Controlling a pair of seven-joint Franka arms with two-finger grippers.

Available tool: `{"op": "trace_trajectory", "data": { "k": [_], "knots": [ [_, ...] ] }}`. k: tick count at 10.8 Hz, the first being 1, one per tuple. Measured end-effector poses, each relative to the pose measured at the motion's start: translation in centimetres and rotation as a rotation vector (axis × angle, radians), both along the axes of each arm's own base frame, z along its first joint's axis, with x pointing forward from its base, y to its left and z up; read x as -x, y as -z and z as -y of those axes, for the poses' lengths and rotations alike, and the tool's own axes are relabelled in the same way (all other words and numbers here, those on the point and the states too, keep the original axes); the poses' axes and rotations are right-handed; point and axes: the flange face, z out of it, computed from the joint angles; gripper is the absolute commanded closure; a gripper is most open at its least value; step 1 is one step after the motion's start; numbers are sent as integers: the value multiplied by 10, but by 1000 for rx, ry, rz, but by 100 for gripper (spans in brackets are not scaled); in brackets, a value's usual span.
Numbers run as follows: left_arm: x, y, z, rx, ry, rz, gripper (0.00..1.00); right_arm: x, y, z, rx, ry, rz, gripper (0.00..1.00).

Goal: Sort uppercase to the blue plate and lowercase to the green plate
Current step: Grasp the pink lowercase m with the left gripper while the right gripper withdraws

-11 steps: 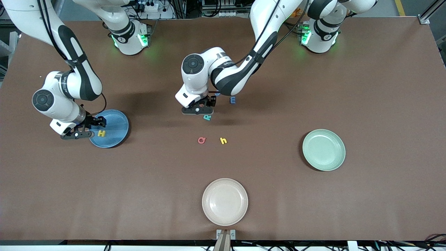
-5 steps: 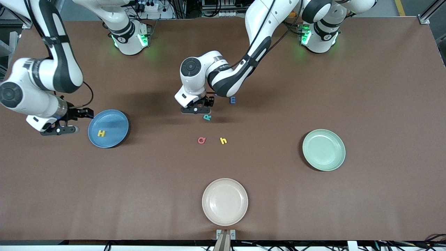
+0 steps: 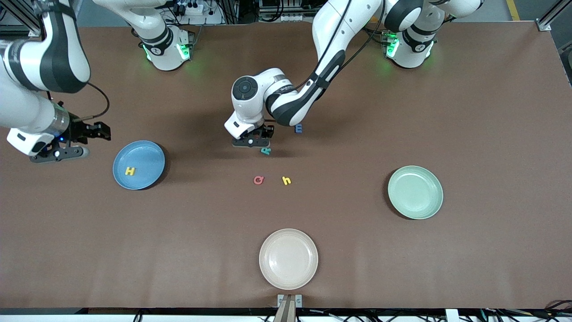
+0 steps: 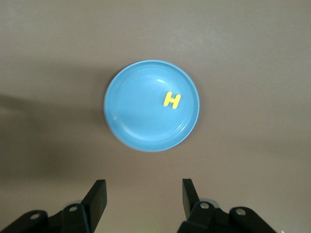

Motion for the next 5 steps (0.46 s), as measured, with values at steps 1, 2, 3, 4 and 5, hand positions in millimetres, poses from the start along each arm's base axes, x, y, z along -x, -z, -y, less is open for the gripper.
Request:
{"op": "trace_trajectory", "data": {
  "k": [1,2,3,4,5],
  "knots": [
    [3,1,2,-1,4,-1,39,3,-28,-15,5,-3,-6,24],
    [4,3,2,-3,5,-2,39,6,-50,-25,12,14,-9,24],
    [3,6,1,-5,4,-2,39,9,-66,-31,17,30,-4,27],
    [3,9,1,-7,3,-2,39,11,-76,-36,19,38,7,26],
    [3,12,0,-10,3,-4,39,13,-84,-47,20,52,22,25]
  ]
}}
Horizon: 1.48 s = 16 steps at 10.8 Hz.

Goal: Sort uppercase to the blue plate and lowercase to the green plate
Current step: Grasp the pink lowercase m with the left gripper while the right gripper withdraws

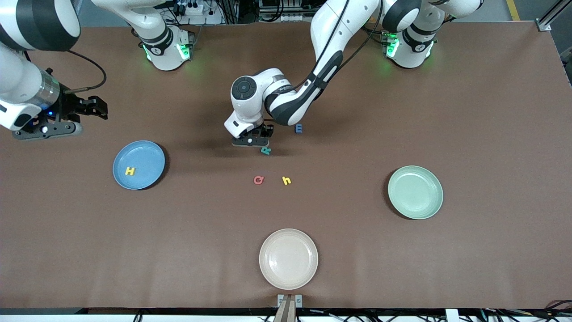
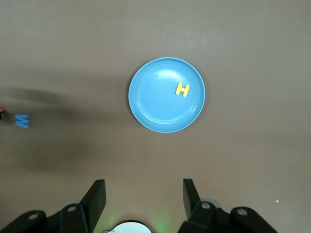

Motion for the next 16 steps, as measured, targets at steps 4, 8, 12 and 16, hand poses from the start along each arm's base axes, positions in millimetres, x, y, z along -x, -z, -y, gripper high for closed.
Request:
{"op": "trace_trajectory", "data": {
  "k": [4,8,12,16],
  "knots": [
    [0,6,0,1,-1,1,43,13,-14,-92,18,11,59,25],
    [2,13,0,0,2,-1,43,10,-20,-128,-8,-43,154,25],
    [7,18,3,-5,9,-4,63,20,-21,-160,-12,-100,166,22],
    [9,18,4,-6,11,-3,100,20,-20,-158,-40,-82,145,20]
  ]
}}
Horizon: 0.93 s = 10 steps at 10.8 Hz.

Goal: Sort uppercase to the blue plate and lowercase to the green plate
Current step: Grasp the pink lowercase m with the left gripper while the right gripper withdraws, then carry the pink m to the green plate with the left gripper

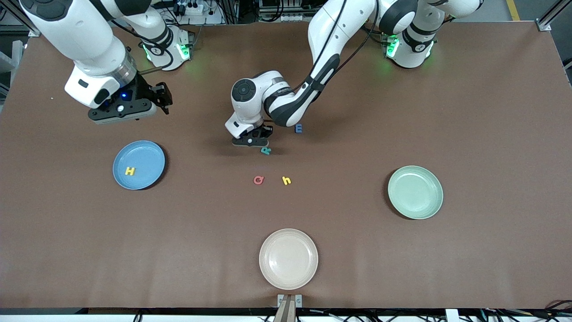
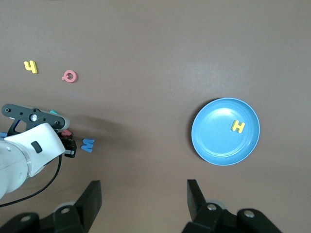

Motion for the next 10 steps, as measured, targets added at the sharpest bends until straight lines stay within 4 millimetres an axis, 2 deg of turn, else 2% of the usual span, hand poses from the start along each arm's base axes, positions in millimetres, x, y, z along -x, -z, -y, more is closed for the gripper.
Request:
{"op": "trace_trajectory", "data": {
  "k": [3,4,5,7,10],
  "knots": [
    [-6,-5,-2,-7,-5,6,100,-3,0,8,-5,17,-2,20],
    [-12,-16,-3,-8,-12,13,100,-3,1,8,-5,17,-3,20],
    [-20,-36,-6,-11,-20,18,100,-3,1,7,-6,17,-4,20],
    [-42,-96,-21,-19,-51,20,100,-1,1,4,-21,17,-14,20],
    [-89,-202,-74,-15,-117,29,100,5,2,-6,-23,1,-33,20]
  ]
}}
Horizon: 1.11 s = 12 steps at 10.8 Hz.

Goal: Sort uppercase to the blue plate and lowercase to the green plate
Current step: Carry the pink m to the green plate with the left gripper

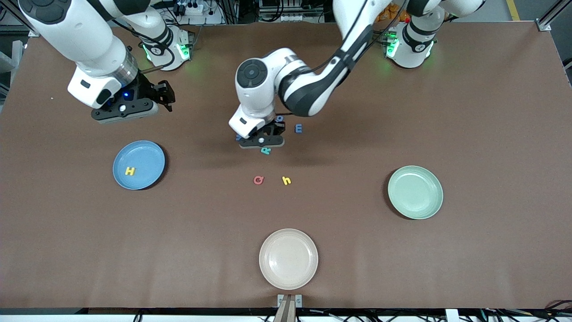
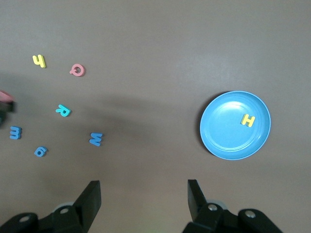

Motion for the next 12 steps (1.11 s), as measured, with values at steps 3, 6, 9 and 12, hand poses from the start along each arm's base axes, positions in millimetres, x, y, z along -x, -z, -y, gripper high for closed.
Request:
{"op": "trace_trajectory", "data": {
  "k": [3,6,9,12],
  "knots": [
    [-37,-62,-71,-34,19,-27,100,-1,-1,-4,-11,-3,17,20],
    [-81,-95,-170,-51,115,-56,100,-11,21,-2,-14,14,25,20],
    [-122,-97,-293,-66,141,-128,100,-8,62,2,51,124,-16,15],
    [-147,-39,-387,-61,66,-169,100,7,104,-18,97,190,-14,15]
  ]
}}
